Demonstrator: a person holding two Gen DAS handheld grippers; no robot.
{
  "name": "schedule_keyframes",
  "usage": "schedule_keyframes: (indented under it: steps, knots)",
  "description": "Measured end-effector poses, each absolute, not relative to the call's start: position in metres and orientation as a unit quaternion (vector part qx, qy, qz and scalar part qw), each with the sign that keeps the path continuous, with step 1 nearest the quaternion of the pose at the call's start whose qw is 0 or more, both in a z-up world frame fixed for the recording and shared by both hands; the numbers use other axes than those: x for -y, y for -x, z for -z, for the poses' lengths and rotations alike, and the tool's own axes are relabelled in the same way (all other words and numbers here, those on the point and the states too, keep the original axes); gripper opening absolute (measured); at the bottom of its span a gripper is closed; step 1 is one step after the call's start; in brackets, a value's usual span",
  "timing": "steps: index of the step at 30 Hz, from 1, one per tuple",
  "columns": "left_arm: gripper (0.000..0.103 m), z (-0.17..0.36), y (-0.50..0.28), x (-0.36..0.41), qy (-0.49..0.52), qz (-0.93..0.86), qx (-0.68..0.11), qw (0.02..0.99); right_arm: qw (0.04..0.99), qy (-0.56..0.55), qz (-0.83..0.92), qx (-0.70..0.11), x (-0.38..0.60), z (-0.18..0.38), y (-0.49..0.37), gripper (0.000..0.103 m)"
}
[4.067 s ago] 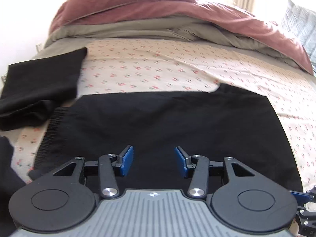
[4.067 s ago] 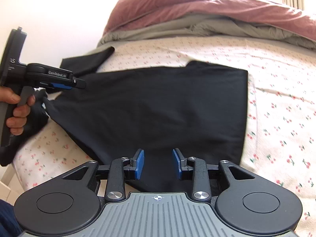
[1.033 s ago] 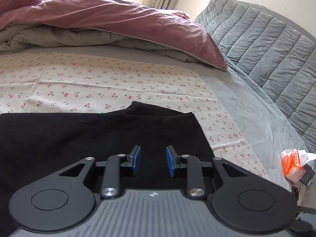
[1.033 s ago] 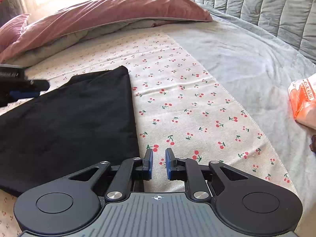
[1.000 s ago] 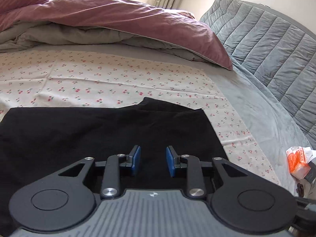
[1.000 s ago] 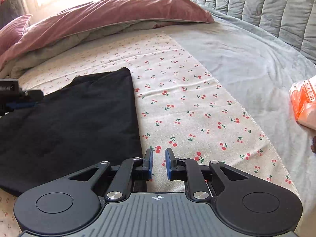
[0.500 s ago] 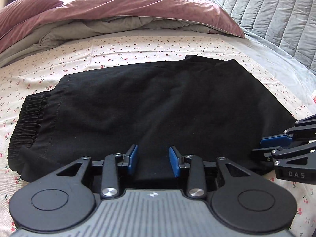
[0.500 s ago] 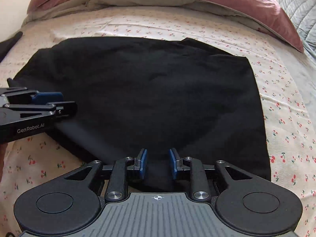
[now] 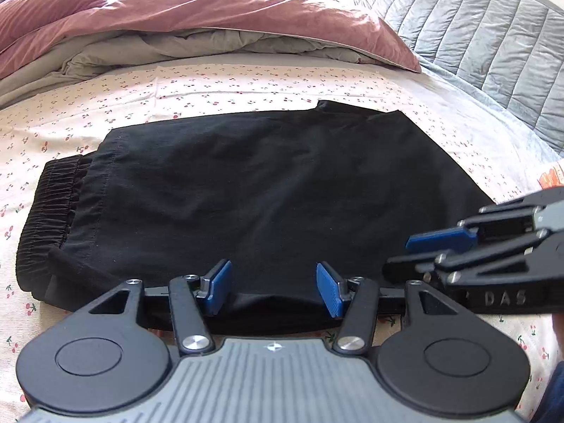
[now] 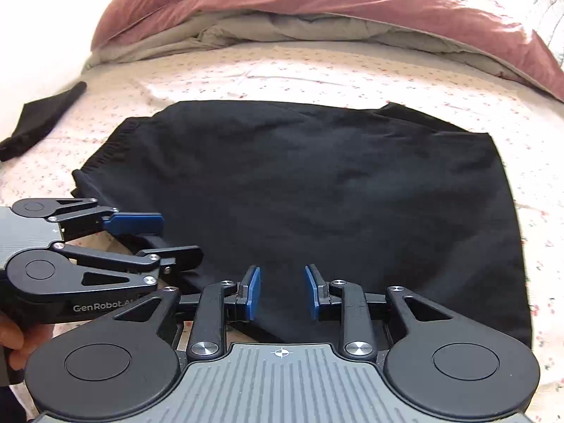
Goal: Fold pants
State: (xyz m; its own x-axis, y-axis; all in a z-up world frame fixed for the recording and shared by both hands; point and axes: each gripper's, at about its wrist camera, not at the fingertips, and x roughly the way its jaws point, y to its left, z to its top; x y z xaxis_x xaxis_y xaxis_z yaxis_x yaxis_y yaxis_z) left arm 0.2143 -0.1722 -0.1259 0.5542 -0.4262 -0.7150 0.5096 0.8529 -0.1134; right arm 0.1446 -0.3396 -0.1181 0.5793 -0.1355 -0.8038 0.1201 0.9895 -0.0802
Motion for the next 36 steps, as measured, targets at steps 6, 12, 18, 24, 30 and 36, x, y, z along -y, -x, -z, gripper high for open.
schedule_keyframes:
  steps: [6, 12, 18, 24, 30, 36]
  knots:
    - [0.060, 0.136, -0.214, 0.161, -0.039, 0.262, -0.404, 0.876, 0.868, 0.055, 0.060, -0.490, 0.330, 0.130, -0.135, 0.037]
    - [0.060, 0.134, -0.206, 0.170, -0.055, 0.263, -0.402, 0.875, 0.905, -0.012, 0.105, -0.412, 0.370, 0.095, -0.102, 0.061]
    - [0.061, 0.132, -0.209, 0.170, -0.042, 0.268, -0.404, 0.874, 0.889, -0.140, 0.282, -0.334, 0.446, 0.073, -0.057, 0.080]
    - [0.061, 0.125, -0.202, 0.178, 0.015, 0.322, -0.358, 0.876, 0.846, -0.256, 0.346, -0.316, 0.483, 0.093, -0.026, 0.080]
    - [0.061, 0.143, -0.192, 0.201, -0.007, 0.367, -0.383, 0.847, 0.824, -0.382, 0.327, -0.262, 0.492, 0.118, -0.005, 0.078]
    - [0.061, 0.142, -0.194, 0.201, -0.016, 0.375, -0.381, 0.845, 0.795, -0.448, 0.353, -0.208, 0.500, 0.125, 0.018, 0.049]
